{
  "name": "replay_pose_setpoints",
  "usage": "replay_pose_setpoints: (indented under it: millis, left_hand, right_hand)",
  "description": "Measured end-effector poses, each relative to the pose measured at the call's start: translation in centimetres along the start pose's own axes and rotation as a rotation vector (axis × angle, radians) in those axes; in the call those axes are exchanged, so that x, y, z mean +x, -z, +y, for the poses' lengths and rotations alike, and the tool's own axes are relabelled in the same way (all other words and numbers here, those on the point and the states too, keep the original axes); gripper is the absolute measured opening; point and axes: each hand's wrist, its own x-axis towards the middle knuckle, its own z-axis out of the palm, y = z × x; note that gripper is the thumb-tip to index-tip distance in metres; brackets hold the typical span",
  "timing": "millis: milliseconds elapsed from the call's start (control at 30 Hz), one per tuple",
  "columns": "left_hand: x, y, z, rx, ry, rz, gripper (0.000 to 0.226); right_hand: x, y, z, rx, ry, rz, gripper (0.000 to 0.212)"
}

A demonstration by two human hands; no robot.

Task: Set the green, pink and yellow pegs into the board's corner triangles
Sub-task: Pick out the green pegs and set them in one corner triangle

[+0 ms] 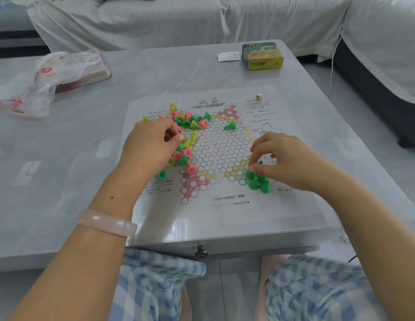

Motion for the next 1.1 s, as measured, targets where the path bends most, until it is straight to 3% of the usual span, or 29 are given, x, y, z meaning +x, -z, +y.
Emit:
replay_pose_setpoints:
  millis: [667, 800, 967, 1100]
  left_hand:
    - [0.1, 0.1, -0.1, 0.005, -0.001, -0.001, 0.009]
    - [-0.2, 0.3, 0.6, -0.132, 0.0, 0.002, 0.005]
    - [-1.1, -0.2, 2.0, -0.267, -0.05, -0.121, 0.006]
    - [-1.4, -0.6, 2.7, -0.266, -0.121, -0.227, 0.015]
  right_hand:
    - [-0.2, 0.3, -0.1, -0.001, 0.024, -0.037, 0.011]
    - [-0.2, 0.6, -0.4, 0.097, 0.032, 0.048, 0.013]
    - [0.0, 0.3, -2.0, 0.205, 0.067, 0.166, 0.017]
    - [0.3, -0.3, -3.0, 0.202, 0.112, 0.159, 0.023]
